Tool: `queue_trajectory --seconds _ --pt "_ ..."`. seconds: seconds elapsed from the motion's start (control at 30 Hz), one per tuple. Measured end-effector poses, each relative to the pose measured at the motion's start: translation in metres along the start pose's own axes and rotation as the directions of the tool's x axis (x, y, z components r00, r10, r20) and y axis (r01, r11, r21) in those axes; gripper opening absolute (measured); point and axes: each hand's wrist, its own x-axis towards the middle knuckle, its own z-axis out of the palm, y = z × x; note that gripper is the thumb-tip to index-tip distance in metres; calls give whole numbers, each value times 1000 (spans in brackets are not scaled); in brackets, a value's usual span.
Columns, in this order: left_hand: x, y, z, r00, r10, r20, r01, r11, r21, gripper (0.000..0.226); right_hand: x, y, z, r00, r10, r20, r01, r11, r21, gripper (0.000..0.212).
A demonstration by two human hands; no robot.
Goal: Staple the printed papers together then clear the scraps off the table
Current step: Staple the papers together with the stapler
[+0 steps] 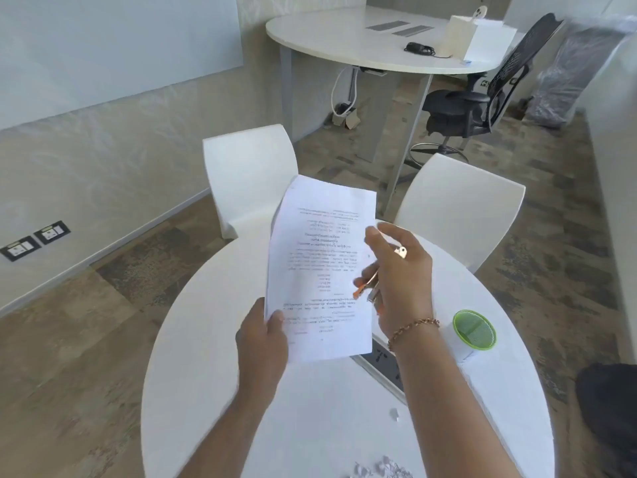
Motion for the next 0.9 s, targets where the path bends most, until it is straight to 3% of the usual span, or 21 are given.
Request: queue_trajectory --seconds 0.07,0.13,0.23,0.33,0.53,0.73,0.9 --pt "19 -6 -14 994 -96 51 100 990 -96 19 16 29 -12 993 68 -98 -82 986 -148 48" --pt "37 -14 -27 982 -170 88 182 971 -155 20 28 62 -21 974 196 -109 -220 933 -285 59" --pt "64 -32 -45 945 -281 165 311 930 -197 23 32 109 -29 935 350 55 -306 875 -375 41" --pt "86 -57 -58 900 -368 236 407 901 -148 22 27 142 -25 913 391 117 -311 851 -422 13" --pt "111 -104 -71 871 -422 254 450 891 -65 23 26 188 -1 902 411 130 -307 824 -476 10" --pt "126 -144 -81 869 -473 146 488 869 -84 18 35 227 25 899 435 49 -347 776 -527 11" --pt "132 -166 -83 888 -458 39 460 887 -34 27 32 252 46 888 460 -18 -397 745 -536 13"
